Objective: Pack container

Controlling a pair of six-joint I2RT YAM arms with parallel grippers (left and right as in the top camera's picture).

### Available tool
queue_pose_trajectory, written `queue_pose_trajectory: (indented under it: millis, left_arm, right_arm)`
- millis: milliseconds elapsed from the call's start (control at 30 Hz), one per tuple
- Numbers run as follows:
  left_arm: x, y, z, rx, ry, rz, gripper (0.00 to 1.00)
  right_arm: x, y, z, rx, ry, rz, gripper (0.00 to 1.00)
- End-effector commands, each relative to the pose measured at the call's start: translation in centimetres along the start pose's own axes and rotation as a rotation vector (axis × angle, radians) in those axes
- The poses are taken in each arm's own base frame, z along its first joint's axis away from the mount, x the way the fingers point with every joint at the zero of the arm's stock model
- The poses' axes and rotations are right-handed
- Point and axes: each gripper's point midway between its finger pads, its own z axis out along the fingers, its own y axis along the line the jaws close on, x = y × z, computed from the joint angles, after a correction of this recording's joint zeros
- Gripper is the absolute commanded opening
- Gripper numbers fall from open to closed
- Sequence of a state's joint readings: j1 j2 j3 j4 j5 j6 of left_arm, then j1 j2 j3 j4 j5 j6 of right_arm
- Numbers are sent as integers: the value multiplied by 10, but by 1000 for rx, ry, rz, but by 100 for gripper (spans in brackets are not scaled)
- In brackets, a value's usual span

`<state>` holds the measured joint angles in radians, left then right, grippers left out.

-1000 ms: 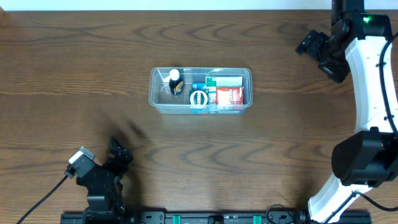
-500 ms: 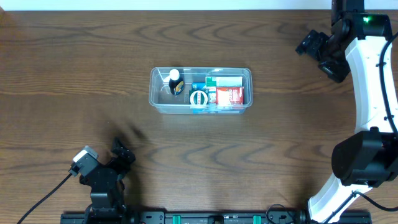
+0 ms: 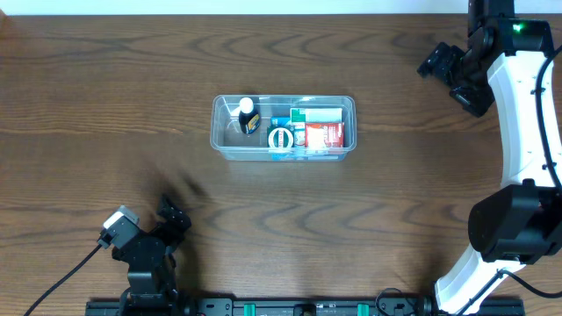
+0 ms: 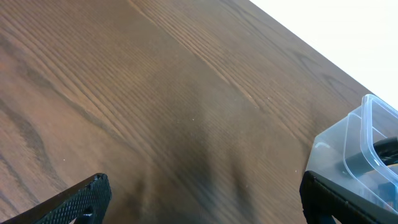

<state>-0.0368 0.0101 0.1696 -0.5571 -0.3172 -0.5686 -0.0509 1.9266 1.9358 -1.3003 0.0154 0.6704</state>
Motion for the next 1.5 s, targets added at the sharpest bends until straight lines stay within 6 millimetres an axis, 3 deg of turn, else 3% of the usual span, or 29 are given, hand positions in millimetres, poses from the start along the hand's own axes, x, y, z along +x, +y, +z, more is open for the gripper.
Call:
queue_pose_trajectory:
  millis: [0, 300, 400, 533, 667, 867, 1000, 1167, 1467]
  left_arm:
    - [5, 3, 3, -9, 4, 23, 98]
    - [5, 3, 3, -9, 5, 23, 98]
    - [5, 3, 3, -9, 5, 24, 98]
    - [5, 3, 3, -9, 5, 24, 98]
    - [5, 3, 3, -9, 4, 23, 98]
    - [5, 3, 3, -9, 4, 23, 98]
    - [5, 3, 3, -9, 4, 23, 98]
    - [5, 3, 3, -9, 4, 23, 98]
    - [5, 3, 3, -9, 4, 23, 98]
  right_arm:
    - [-2, 0, -7, -8, -16, 15, 99]
    - [-2, 0, -7, -8, -16, 15, 99]
    - [0, 4, -18, -27, -35, 5, 99]
    - [13, 12, -56, -72, -109, -95, 99]
    - [35, 11, -115, -111, -243, -222, 99]
    - [40, -6, -184, -170, -563, -427, 99]
    - [56, -20, -210, -259, -773, -555, 99]
    - [84, -52, -208, -313, -937, -562, 99]
    - [141, -111, -161, -366, -1035, -531, 99]
